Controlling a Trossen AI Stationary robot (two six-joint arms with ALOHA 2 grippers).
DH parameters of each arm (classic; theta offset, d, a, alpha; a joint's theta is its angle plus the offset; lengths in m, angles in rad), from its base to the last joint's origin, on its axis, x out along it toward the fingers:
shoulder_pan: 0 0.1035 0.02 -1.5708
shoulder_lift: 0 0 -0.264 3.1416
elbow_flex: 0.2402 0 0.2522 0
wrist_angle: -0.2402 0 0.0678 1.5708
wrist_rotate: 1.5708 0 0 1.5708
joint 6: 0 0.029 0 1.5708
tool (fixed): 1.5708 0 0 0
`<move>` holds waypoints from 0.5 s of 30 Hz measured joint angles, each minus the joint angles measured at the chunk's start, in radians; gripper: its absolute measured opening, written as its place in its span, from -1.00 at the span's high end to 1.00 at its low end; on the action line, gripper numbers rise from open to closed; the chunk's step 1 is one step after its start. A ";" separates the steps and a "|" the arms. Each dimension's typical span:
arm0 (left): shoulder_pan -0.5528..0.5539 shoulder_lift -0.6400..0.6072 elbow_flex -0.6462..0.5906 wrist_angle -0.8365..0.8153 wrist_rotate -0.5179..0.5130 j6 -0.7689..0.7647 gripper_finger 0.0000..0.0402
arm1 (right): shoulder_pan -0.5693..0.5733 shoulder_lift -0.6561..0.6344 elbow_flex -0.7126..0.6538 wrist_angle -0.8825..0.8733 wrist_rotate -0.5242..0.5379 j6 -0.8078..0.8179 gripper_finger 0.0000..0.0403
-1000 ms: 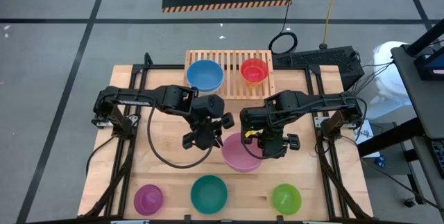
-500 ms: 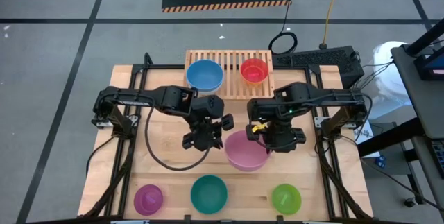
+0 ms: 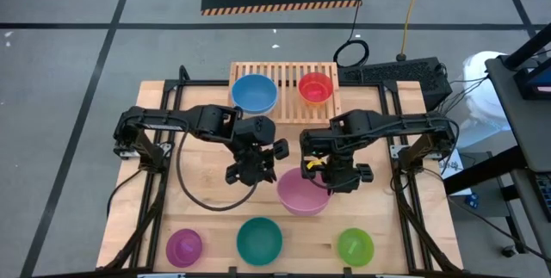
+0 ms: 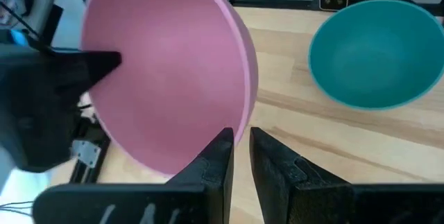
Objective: Place and stack bowls onto a shelf
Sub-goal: Stack the pink bowl on top of the blue bowl on the shelf
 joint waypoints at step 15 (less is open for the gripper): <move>-0.002 0.011 0.000 -0.003 0.074 -0.042 0.72 | -0.012 0.000 0.000 0.007 0.003 -0.079 1.00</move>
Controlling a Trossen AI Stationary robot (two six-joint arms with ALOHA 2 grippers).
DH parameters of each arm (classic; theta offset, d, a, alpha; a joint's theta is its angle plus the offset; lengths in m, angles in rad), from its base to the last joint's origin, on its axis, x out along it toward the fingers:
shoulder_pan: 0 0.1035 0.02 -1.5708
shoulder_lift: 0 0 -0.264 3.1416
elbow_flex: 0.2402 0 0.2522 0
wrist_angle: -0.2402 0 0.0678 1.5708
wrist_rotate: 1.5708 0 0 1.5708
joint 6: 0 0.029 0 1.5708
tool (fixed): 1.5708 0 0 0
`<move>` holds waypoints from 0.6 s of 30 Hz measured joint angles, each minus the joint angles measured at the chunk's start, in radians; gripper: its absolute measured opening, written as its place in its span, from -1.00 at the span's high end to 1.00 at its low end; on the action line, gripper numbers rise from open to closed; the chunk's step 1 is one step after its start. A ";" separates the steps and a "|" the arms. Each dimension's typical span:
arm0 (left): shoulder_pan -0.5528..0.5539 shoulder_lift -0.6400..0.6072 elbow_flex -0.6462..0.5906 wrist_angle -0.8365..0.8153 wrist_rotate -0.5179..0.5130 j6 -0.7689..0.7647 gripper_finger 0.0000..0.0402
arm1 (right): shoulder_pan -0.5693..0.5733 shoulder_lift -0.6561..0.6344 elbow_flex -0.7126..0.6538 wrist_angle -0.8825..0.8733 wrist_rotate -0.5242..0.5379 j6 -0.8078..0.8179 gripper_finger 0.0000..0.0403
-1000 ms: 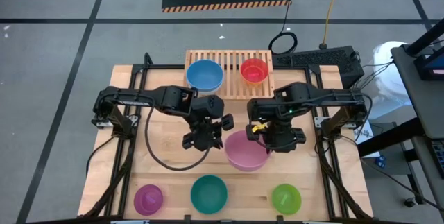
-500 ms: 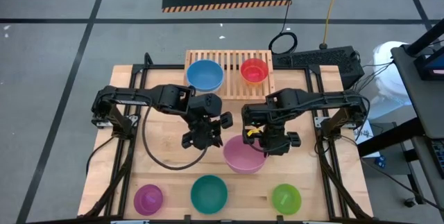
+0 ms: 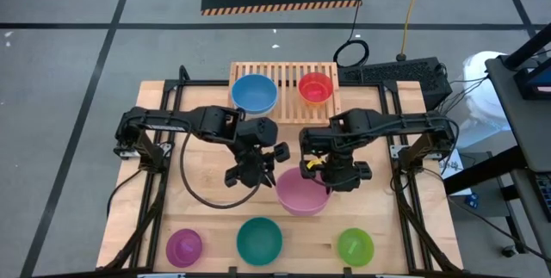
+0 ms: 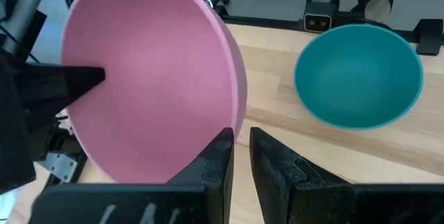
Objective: Place and stack bowls onto a shelf
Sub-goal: Stack the pink bowl on top of the blue bowl on the shelf
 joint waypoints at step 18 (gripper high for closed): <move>0.001 0.000 0.000 0.009 0.051 0.016 0.72 | 0.000 0.000 0.000 -0.009 0.000 -0.056 1.00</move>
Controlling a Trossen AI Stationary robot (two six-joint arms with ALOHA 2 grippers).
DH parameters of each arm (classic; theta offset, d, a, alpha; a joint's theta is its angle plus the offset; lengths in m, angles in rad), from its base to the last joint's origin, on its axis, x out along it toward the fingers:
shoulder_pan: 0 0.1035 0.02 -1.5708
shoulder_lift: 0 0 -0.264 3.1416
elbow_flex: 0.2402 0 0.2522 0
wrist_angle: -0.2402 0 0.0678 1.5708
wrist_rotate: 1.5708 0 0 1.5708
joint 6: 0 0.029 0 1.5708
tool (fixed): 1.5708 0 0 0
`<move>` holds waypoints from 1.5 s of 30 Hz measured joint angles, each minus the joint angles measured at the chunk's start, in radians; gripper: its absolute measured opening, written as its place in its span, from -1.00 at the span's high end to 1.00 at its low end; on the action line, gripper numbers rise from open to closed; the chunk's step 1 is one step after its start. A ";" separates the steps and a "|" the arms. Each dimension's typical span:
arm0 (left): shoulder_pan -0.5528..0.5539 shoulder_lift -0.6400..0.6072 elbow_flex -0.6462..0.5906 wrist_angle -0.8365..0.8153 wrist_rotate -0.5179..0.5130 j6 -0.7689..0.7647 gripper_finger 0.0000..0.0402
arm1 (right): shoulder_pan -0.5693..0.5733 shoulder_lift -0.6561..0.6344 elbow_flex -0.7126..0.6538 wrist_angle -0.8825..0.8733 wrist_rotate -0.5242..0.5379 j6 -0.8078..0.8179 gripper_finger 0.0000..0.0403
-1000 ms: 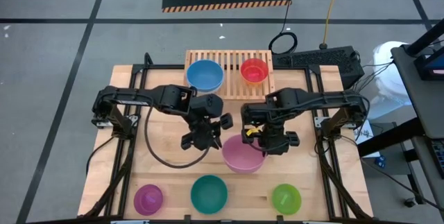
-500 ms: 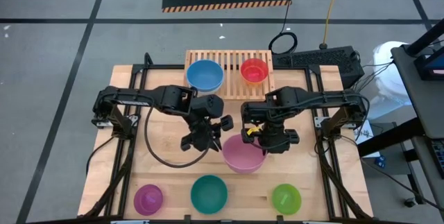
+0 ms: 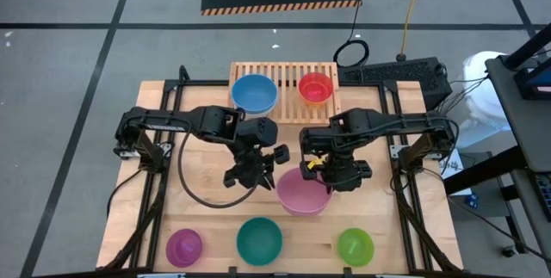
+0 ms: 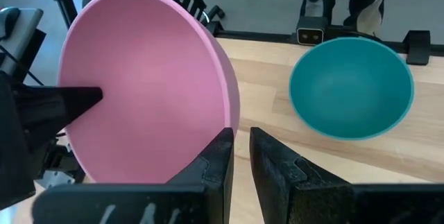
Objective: Place and stack bowls onto a shelf
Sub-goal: Stack the pink bowl on top of the blue bowl on the shelf
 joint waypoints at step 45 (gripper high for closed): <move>0.002 0.001 0.000 -0.017 -0.002 -0.052 0.72 | -0.001 0.000 0.000 0.018 -0.035 0.065 1.00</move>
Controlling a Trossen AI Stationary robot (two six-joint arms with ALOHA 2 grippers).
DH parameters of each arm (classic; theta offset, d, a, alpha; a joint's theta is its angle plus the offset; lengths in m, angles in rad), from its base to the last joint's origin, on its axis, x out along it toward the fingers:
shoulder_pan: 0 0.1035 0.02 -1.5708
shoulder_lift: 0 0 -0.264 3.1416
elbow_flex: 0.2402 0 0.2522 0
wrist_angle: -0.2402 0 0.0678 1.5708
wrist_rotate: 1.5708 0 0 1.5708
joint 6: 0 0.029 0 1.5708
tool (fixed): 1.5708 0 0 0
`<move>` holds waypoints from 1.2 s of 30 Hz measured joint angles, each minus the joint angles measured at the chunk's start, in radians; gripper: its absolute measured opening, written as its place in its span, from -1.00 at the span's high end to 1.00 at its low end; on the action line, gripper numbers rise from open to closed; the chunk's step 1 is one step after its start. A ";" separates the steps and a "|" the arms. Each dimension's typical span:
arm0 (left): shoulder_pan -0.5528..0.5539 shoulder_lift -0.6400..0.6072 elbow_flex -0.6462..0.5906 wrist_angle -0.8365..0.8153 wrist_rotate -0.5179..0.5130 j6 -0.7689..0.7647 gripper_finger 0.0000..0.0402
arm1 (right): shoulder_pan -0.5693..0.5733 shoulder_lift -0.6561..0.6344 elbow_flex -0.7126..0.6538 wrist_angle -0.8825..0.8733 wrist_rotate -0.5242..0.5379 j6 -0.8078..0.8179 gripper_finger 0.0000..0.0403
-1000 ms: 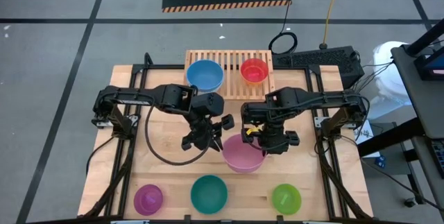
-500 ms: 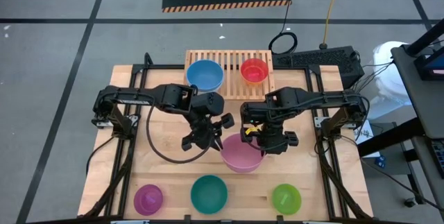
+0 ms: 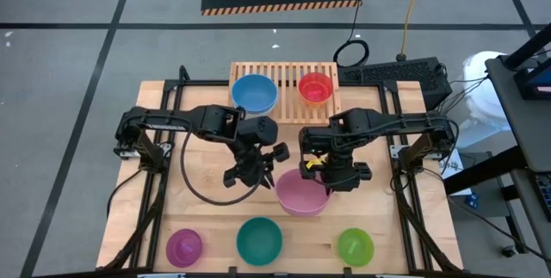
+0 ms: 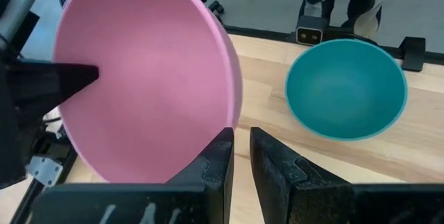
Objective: Place and stack bowls onto a shelf
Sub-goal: Stack the pink bowl on top of the blue bowl on the shelf
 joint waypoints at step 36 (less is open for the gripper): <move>0.006 0.001 0.000 0.012 -0.024 -0.362 0.72 | -0.005 -0.005 0.000 -0.003 0.170 0.213 1.00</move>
